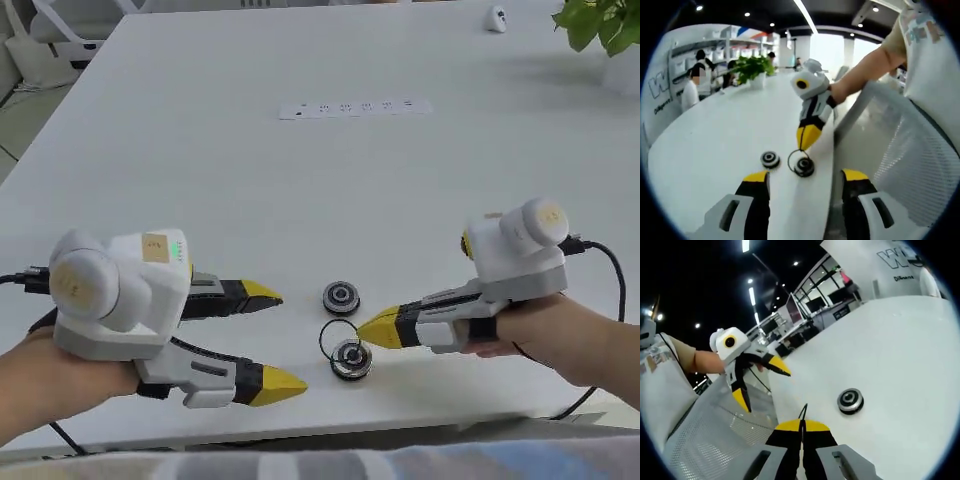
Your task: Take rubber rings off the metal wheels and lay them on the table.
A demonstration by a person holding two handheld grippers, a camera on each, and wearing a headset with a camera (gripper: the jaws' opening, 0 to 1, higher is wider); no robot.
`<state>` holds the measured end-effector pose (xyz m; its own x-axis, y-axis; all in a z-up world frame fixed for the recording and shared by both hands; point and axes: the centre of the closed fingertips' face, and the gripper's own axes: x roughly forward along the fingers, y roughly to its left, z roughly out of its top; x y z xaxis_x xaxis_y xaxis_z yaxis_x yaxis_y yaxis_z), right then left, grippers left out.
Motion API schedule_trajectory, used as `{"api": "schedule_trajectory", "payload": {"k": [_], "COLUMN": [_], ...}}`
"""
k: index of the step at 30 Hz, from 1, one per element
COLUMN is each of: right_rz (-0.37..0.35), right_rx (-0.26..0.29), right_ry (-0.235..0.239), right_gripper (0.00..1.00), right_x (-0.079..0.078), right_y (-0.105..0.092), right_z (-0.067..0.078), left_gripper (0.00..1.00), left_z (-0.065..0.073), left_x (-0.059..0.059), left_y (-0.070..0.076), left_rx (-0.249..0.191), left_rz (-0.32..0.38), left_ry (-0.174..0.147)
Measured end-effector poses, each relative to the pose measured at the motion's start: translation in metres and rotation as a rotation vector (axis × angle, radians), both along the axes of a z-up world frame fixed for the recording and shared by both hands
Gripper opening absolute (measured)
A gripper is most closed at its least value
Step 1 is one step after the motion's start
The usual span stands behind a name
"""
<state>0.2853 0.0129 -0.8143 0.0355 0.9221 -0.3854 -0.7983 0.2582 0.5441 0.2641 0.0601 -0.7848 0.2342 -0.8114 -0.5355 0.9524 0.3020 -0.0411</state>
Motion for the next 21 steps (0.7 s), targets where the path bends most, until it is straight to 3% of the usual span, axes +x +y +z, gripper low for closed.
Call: {"api": "schedule_trajectory", "payload": {"k": [10,21], "right_rz": [0.03,0.061], "right_rx": [0.008,-0.021], "right_ry": [-0.005,-0.006], "right_gripper": [0.0,0.0], "right_x": [0.0,0.001], "right_y": [0.018,0.036], "right_z": [0.006,-0.002], "left_gripper": [0.66,0.73], "left_z": [0.001,-0.004], "left_x": [-0.001,-0.006], "left_y": [0.02,0.043], "left_rx": [-0.01,0.001], "left_rz": [0.059,0.111], "left_ry": [0.011,0.037]}}
